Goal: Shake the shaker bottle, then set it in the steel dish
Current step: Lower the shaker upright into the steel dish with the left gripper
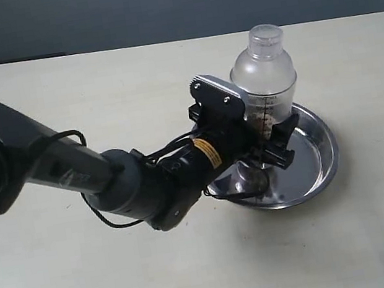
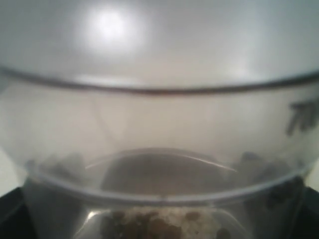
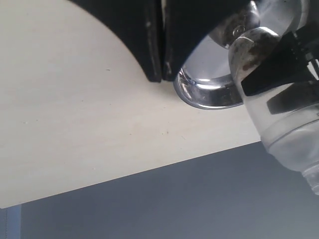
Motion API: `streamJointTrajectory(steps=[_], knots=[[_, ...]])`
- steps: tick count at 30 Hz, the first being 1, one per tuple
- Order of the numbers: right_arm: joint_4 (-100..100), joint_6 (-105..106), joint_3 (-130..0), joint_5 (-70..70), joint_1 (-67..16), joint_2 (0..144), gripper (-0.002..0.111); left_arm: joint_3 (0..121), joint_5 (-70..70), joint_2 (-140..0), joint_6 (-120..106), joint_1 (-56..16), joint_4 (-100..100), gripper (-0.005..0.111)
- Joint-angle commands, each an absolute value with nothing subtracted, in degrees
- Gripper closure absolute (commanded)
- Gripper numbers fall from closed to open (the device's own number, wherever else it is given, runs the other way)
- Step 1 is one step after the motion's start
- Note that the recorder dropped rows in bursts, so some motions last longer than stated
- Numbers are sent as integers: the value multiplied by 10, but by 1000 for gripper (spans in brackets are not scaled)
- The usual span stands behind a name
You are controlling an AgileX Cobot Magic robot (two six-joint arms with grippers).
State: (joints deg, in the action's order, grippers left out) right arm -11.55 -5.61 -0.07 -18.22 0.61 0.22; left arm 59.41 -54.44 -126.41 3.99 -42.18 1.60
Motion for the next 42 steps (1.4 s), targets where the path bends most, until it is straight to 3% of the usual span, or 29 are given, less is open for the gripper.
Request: streamJointTrajectory(steps=[1, 5, 12, 15, 21, 42], knots=[[-115, -53, 0, -176, 5, 0, 109, 601, -566, -1261, 38, -422, 30, 90], [-115, -53, 0, -176, 5, 0, 109, 601, -554, -1268, 38, -422, 30, 72], [-115, -53, 0, -176, 5, 0, 109, 601, -540, -1268, 38, -422, 24, 70], [-115, -53, 0, -176, 5, 0, 109, 601, -540, -1268, 38, -422, 0, 64], [-115, -53, 0, -176, 5, 0, 109, 601, -534, -1268, 40, -422, -18, 38], [-115, -53, 0, -176, 5, 0, 109, 601, -490, -1268, 38, -422, -48, 32]])
